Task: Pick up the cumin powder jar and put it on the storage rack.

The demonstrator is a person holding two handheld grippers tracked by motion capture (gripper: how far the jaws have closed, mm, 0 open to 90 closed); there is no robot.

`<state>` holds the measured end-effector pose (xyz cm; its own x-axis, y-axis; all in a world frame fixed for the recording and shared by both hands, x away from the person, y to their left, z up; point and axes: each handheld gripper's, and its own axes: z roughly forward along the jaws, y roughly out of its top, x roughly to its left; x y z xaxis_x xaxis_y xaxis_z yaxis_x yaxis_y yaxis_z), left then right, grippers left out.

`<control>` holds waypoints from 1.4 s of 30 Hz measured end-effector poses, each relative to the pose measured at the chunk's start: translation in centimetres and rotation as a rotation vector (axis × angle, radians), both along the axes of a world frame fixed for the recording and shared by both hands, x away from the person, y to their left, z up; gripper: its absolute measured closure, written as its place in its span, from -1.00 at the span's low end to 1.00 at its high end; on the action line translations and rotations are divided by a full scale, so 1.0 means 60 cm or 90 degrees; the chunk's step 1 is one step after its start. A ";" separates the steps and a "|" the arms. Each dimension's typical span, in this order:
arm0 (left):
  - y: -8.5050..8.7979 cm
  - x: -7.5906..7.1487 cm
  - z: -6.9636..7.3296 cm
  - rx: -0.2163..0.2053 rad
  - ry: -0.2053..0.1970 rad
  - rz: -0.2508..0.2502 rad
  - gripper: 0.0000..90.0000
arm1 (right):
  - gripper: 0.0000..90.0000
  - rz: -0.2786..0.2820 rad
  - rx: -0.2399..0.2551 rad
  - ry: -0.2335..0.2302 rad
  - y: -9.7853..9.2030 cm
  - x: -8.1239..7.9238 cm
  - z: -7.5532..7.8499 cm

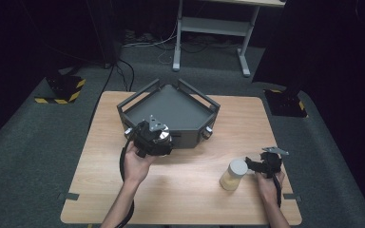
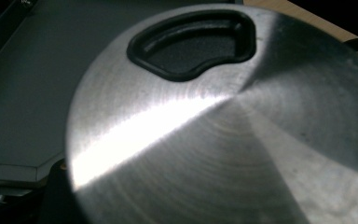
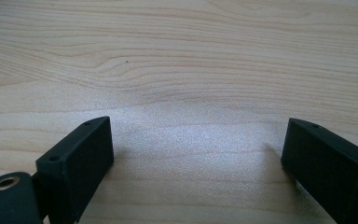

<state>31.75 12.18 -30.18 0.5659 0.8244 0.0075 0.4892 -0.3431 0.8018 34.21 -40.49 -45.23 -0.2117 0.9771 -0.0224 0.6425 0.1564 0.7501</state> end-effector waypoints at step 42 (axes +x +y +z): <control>-0.047 0.170 0.001 0.016 0.001 0.187 -0.29 | -0.82 0.019 -0.001 0.000 -0.004 0.001 0.000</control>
<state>41.97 9.36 -30.14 0.3031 0.9525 0.0295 0.5721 -0.2066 0.7937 34.27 -40.72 -45.23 -0.2412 0.9702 -0.0232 0.6376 0.1764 0.7499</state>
